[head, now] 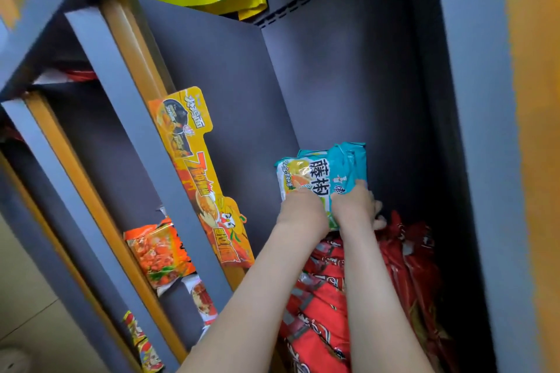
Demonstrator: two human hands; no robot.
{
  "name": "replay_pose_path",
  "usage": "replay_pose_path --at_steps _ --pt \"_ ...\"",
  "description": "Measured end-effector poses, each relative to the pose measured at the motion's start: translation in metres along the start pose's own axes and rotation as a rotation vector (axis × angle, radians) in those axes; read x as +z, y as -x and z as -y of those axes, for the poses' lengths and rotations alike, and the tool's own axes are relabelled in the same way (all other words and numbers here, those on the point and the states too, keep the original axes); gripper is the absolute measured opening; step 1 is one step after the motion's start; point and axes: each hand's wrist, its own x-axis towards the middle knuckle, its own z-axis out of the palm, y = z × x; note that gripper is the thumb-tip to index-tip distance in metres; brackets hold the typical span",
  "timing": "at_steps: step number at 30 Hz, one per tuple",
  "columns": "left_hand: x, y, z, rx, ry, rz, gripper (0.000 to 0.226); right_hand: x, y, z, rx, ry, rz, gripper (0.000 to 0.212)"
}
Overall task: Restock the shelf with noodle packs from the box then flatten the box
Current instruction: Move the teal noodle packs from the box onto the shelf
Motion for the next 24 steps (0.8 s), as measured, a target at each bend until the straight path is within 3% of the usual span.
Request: replay_pose_path --at_steps 4,7,9,14,17,21,24 --pt "-0.006 0.005 -0.004 0.08 -0.093 0.089 0.025 -0.001 0.007 0.004 -0.017 -0.023 -0.082 0.074" --pt "-0.016 0.011 -0.001 0.057 -0.005 0.033 0.026 -0.002 0.025 0.013 -0.138 -0.034 -0.144 0.086" --pt "-0.029 0.024 0.001 0.051 0.057 -0.045 0.027 -0.011 0.04 0.023 -0.213 -0.105 -0.14 0.083" --pt "-0.069 0.09 0.011 0.253 0.376 -0.468 0.02 -0.041 0.094 0.042 -0.517 -0.403 -0.133 0.05" --pt "-0.092 0.136 0.039 0.251 0.508 -0.744 0.016 -0.047 0.155 0.058 -0.699 -0.64 -0.097 0.03" --pt "-0.12 0.189 0.105 0.084 0.457 -1.057 0.012 -0.033 0.245 0.087 -0.959 -0.786 0.043 0.025" --pt "-0.133 0.213 0.182 -0.176 0.381 -1.199 0.011 0.008 0.304 0.113 -1.082 -0.774 0.235 0.026"
